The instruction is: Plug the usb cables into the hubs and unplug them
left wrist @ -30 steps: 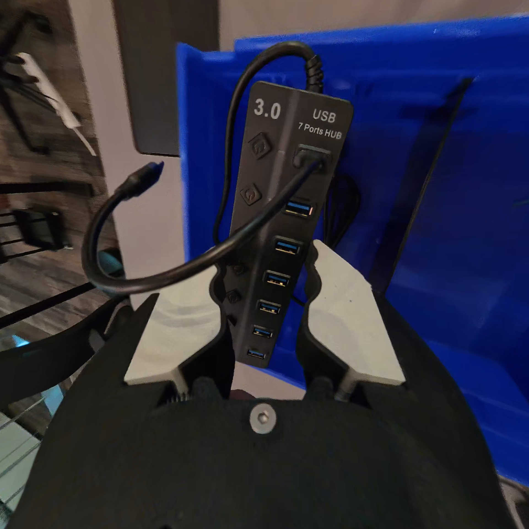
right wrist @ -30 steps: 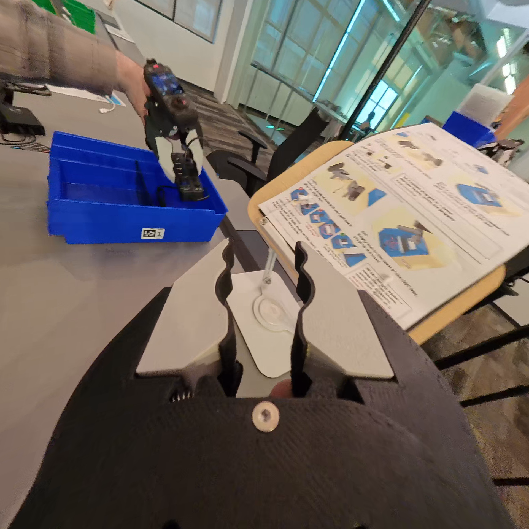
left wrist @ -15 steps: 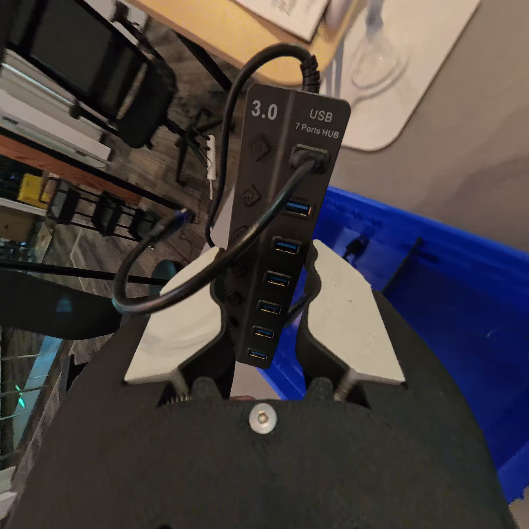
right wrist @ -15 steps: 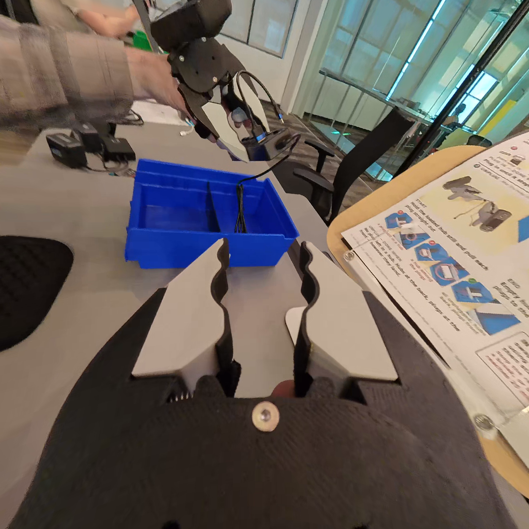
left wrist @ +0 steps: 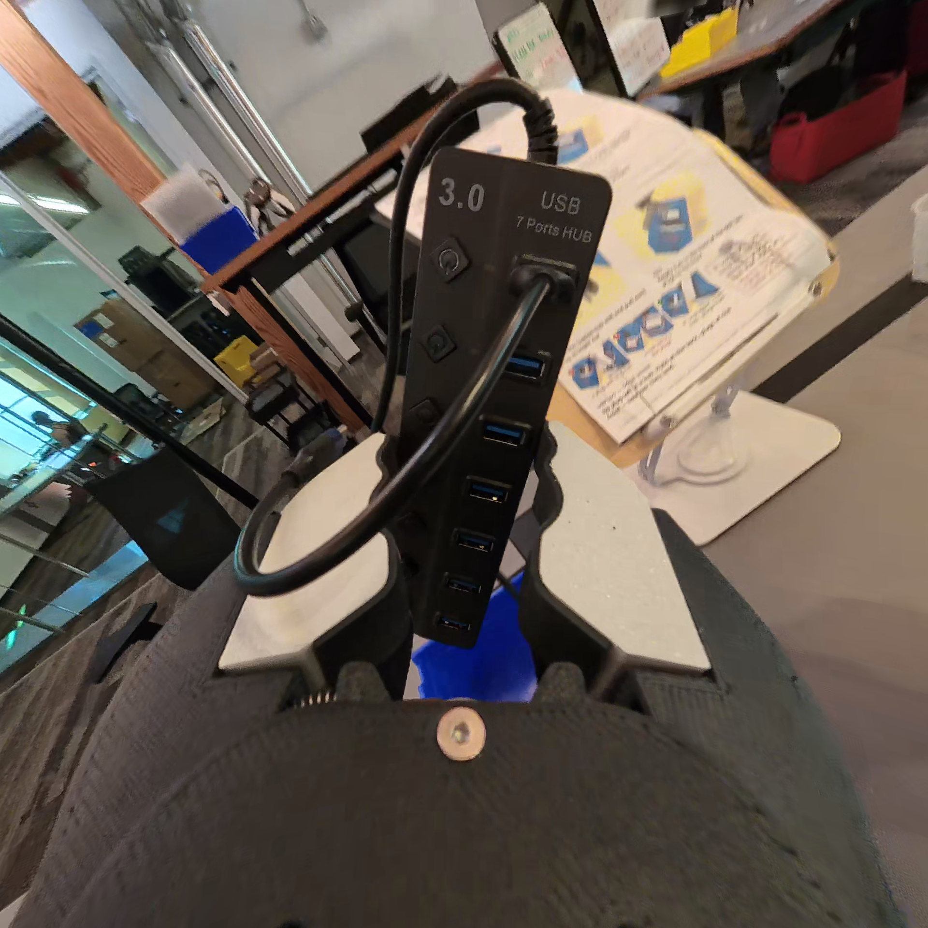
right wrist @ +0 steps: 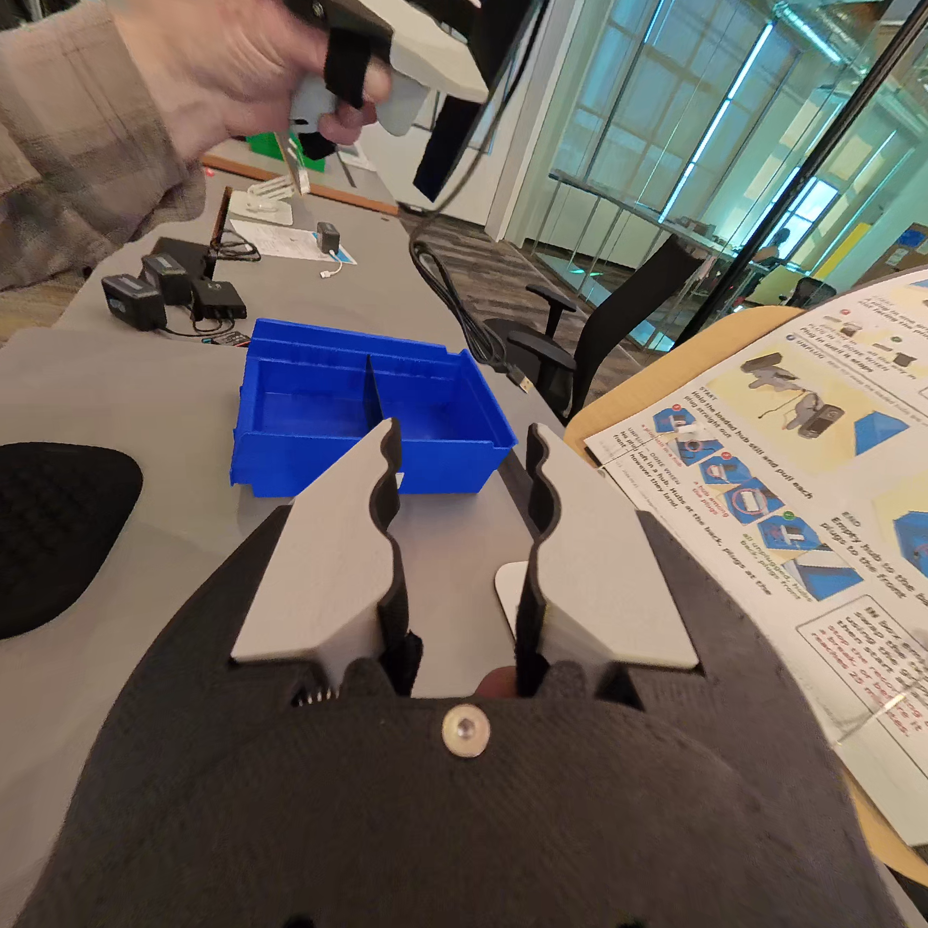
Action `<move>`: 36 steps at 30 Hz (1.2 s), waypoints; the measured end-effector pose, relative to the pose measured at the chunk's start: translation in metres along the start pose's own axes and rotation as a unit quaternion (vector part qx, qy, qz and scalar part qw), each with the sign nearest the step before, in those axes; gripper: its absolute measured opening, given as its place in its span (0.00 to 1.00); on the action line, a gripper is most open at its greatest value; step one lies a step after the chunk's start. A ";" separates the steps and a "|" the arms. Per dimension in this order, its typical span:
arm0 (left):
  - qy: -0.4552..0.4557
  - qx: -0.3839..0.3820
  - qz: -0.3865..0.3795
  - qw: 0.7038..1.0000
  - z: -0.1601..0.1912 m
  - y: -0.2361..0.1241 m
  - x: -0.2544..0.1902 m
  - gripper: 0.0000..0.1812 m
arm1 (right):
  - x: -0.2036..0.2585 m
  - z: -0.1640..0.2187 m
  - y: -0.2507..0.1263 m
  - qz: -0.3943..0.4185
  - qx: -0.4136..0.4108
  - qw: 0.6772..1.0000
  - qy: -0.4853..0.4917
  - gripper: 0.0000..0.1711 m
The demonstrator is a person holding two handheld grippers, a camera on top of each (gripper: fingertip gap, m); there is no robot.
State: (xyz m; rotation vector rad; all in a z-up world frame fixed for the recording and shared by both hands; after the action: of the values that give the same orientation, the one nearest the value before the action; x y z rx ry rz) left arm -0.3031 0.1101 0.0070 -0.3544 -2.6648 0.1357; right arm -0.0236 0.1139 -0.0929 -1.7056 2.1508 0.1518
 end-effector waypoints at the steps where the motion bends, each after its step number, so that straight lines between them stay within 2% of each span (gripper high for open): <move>1: -0.001 -0.008 -0.004 1.000 -0.011 -0.003 -0.004 0.29 | -0.003 -0.002 -0.005 0.004 -0.006 1.000 0.001 0.28; 6: 0.021 -0.031 -0.022 0.999 -0.054 -0.012 -0.041 0.29 | -0.011 -0.008 -0.037 0.007 -0.015 1.000 -0.001 0.28; 10: -0.010 -0.064 0.012 0.998 -0.067 -0.001 -0.086 0.29 | -0.018 -0.012 -0.067 0.024 -0.022 0.999 -0.007 0.28; 14: -0.047 -0.094 0.063 0.992 -0.068 0.017 -0.134 0.29 | -0.024 -0.019 -0.094 0.044 -0.043 0.998 -0.005 0.28; 20: -0.053 -0.079 0.136 0.986 -0.052 0.048 -0.201 0.29 | -0.024 -0.025 -0.121 0.027 -0.086 0.996 0.009 0.30; 25: -0.042 -0.087 0.119 0.988 -0.029 0.072 -0.225 0.29 | -0.031 -0.021 -0.115 0.031 -0.099 0.994 0.031 0.34; 32: -0.073 -0.092 0.108 0.987 0.004 0.088 -0.235 0.29 | -0.038 -0.007 -0.085 0.026 -0.095 0.993 0.059 0.41; 36: -0.062 -0.087 0.086 0.991 0.012 0.097 -0.240 0.29 | -0.042 -0.002 -0.065 0.030 -0.097 0.991 0.086 0.39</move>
State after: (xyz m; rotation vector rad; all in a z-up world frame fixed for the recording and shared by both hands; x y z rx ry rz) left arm -0.0782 0.1385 -0.1183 -0.6535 -2.7725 -0.0243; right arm 0.0455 0.1351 -0.0661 -1.8195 2.3842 0.2459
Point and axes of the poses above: each gripper's, where its closed fingertips meet, y out along the fingers, z out of its underside, x = y × z across the jaws, the point moved 6 cm from there along -y, back along the fingers, and after that the axes turned 4 degrees about -y, right-handed, at the moved point
